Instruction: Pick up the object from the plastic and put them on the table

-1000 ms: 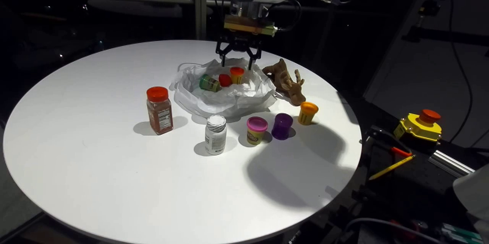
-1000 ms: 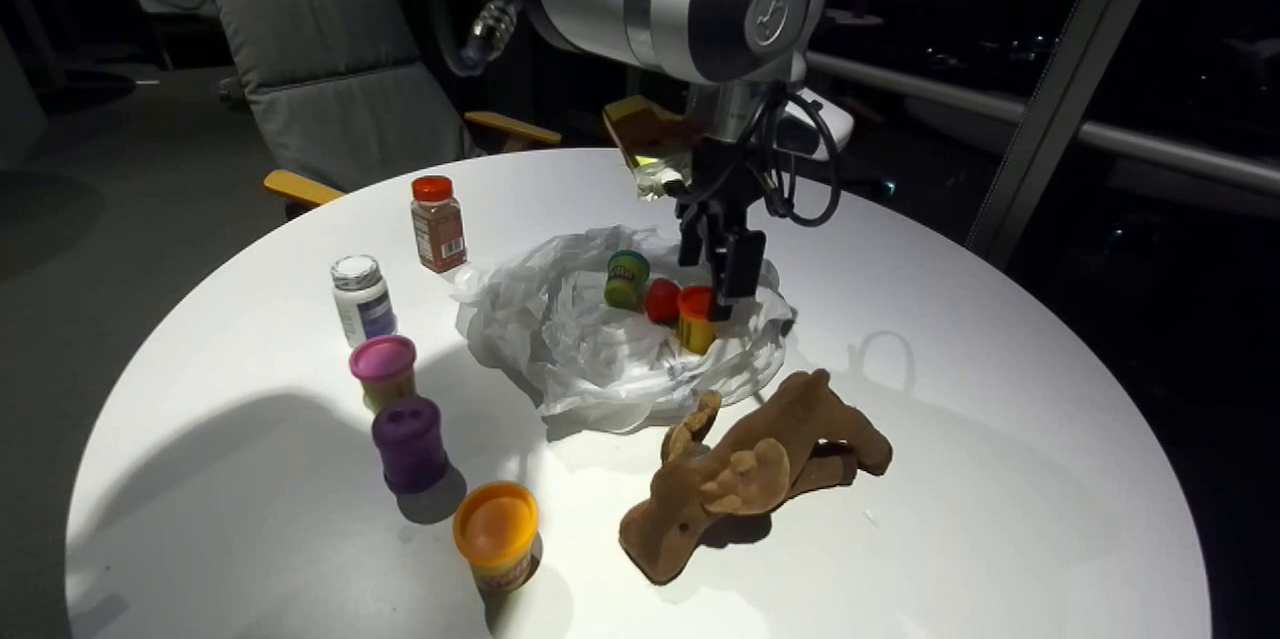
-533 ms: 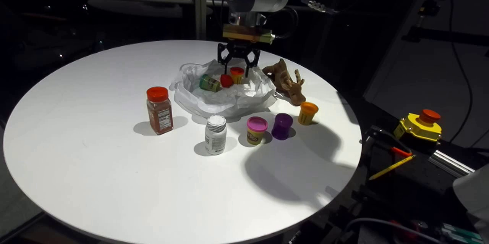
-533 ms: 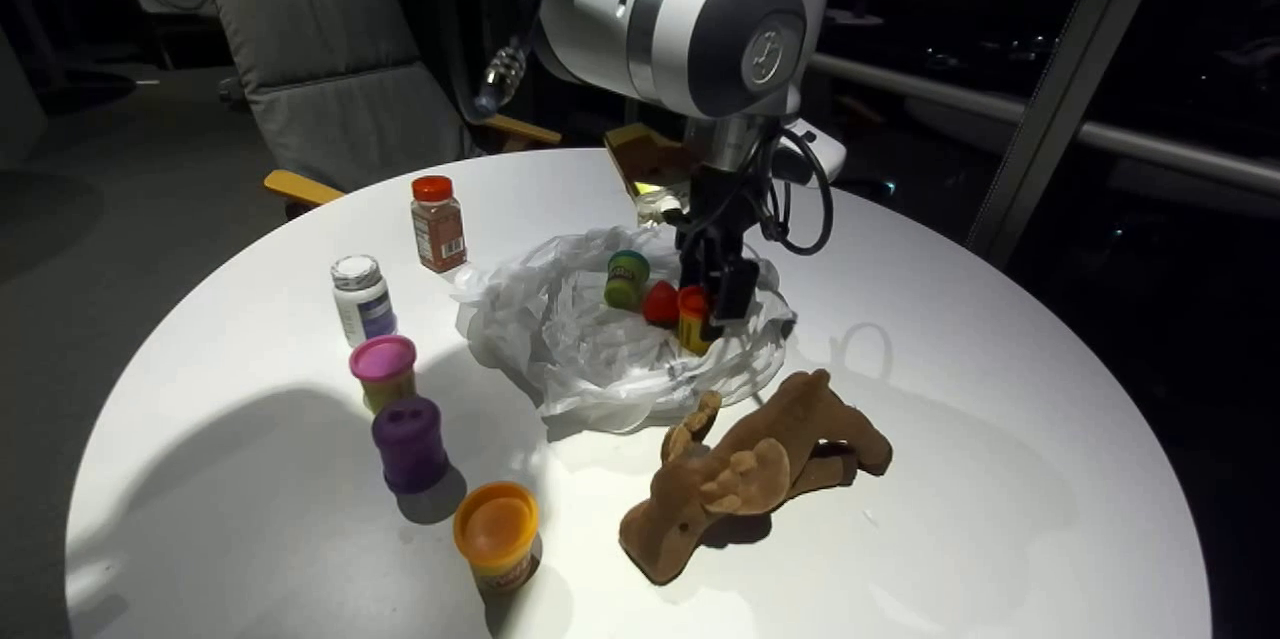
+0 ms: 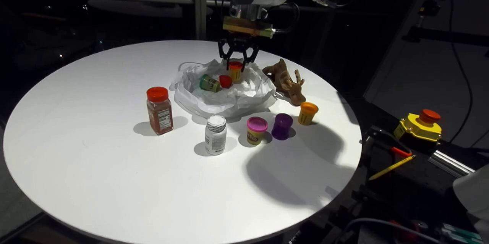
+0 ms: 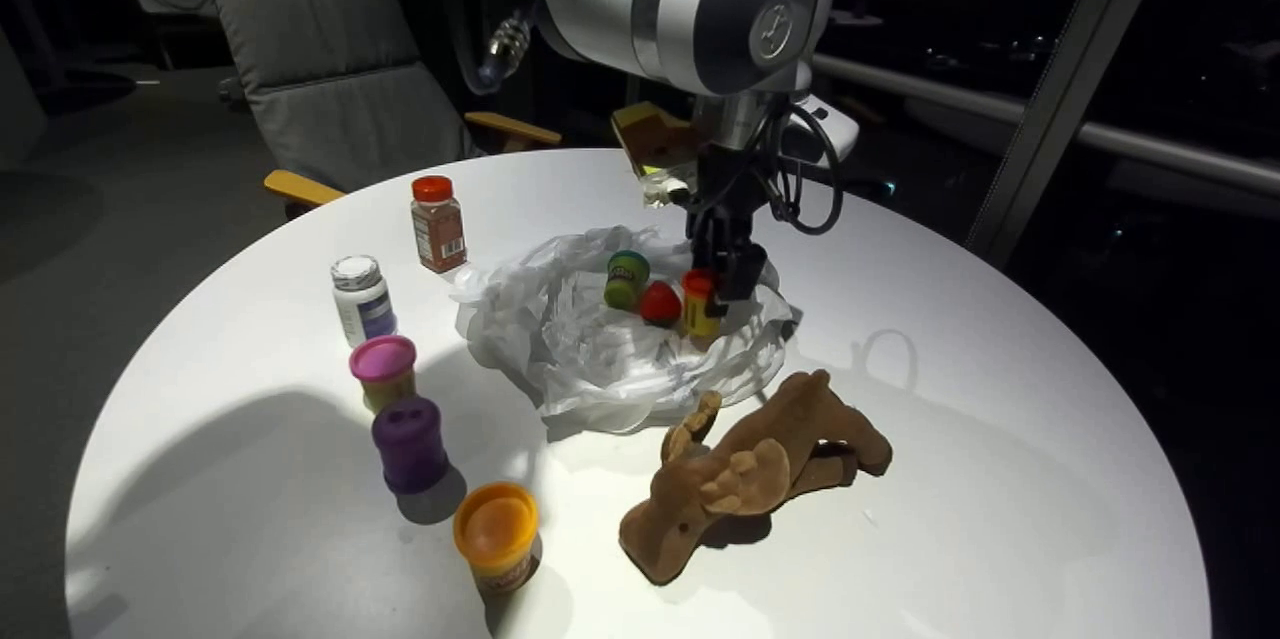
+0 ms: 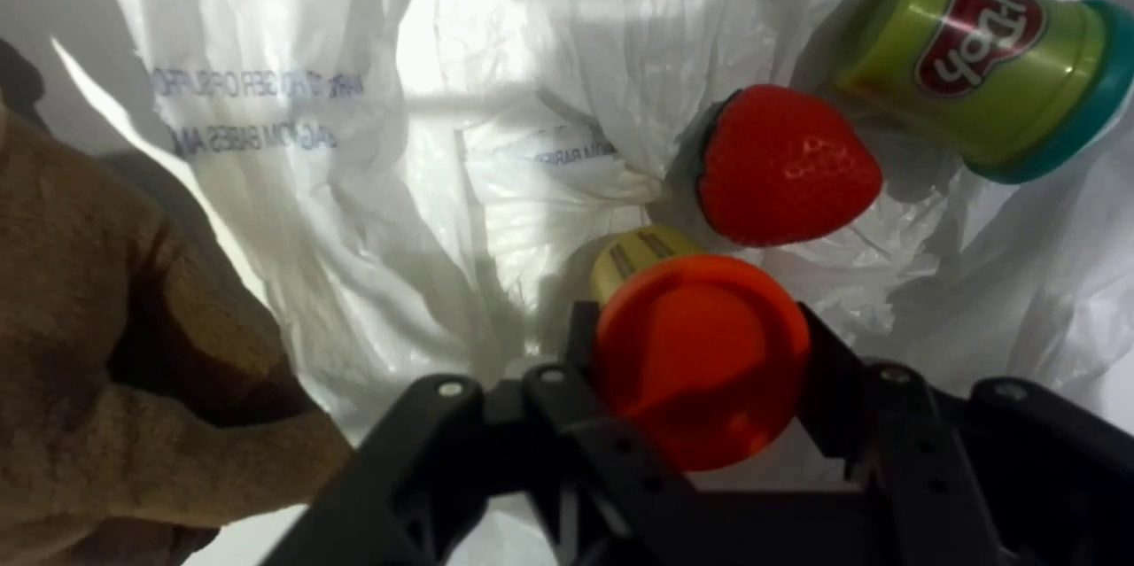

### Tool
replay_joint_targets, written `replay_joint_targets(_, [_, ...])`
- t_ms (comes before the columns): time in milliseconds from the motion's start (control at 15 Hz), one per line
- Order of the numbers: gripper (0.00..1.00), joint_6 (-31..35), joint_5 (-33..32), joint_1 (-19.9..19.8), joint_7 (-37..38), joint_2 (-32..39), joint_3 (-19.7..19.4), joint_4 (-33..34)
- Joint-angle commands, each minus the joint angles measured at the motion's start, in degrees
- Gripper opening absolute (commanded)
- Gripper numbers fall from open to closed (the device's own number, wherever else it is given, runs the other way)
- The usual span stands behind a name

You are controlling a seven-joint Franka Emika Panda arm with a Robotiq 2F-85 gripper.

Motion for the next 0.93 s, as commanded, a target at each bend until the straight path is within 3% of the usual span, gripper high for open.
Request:
replay_joint_targets(0, [0.28,2.07,1.72,1.43,-0.49,-11.99,0.32,-12.72])
replay_joint_targets(400, [0.28,6.5,0.16,3.05,0.05,-26.9,-0.18,-29.26])
replay_joint_targets(867, [0.28,15.81,2.9,-0.64,-0.29,-43.39,-0.77,-52.12])
